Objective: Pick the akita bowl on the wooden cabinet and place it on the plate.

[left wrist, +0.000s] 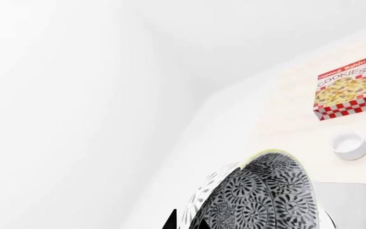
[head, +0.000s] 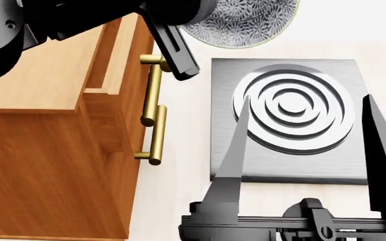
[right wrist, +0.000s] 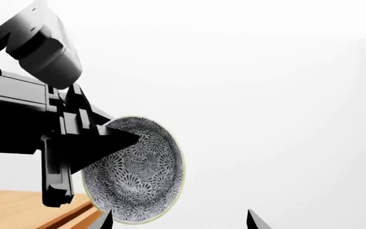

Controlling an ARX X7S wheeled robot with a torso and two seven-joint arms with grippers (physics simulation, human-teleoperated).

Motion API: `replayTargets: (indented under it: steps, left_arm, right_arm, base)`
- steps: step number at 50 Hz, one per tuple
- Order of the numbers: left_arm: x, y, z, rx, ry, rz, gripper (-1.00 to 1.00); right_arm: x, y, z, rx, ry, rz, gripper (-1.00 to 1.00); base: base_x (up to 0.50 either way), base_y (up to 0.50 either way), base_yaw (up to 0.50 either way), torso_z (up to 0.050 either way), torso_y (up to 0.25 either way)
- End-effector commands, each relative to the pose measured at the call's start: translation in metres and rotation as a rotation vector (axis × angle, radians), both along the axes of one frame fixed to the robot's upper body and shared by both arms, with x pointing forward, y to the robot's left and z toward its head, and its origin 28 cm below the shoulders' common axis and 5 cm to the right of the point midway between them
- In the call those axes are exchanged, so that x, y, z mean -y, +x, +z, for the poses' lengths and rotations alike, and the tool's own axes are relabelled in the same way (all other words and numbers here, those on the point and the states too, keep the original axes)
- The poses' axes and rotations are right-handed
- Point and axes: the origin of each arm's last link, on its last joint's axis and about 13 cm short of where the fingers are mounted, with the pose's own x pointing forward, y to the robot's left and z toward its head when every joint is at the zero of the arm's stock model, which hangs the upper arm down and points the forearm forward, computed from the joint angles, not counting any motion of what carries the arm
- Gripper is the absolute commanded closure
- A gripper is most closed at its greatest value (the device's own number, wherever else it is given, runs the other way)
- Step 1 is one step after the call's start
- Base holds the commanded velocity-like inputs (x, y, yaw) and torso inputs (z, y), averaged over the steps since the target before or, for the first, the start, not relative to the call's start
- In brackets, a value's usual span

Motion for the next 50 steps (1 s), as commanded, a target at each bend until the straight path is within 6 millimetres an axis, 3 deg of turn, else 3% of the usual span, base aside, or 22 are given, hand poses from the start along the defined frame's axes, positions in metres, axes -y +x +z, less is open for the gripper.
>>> replayTargets:
  steps: [1, 25, 35, 50]
  left_arm:
    - [-0.007, -0.006, -0.004, 0.003, -0.014, -0.048, 1.00]
    - [-0.017, -0.012, -0.006, 0.001, -0.051, -0.082, 1.00]
    - [-0.016, -0.012, -0.011, -0.004, -0.049, -0.088, 1.00]
    - [-0.017, -0.008, -0.022, -0.026, -0.058, -0.092, 1.00]
  right_arm:
    - [-0.001, 0.005, 0.002, -0.012, -0.013, -0.001, -1.00]
    - [0.000, 0.018, 0.002, -0.039, -0.021, 0.006, -1.00]
    - [0.002, 0.027, 0.007, -0.052, -0.012, 0.017, -1.00]
    - [-0.001, 0.027, 0.018, -0.034, -0.023, 0.040, -1.00]
  base:
    - [0.00, 0.00, 0.00, 0.000, 0.000]
    - [0.00, 0.00, 0.00, 0.000, 0.000]
    - [0.00, 0.00, 0.00, 0.001, 0.001]
    - [0.00, 0.00, 0.00, 0.000, 0.000]
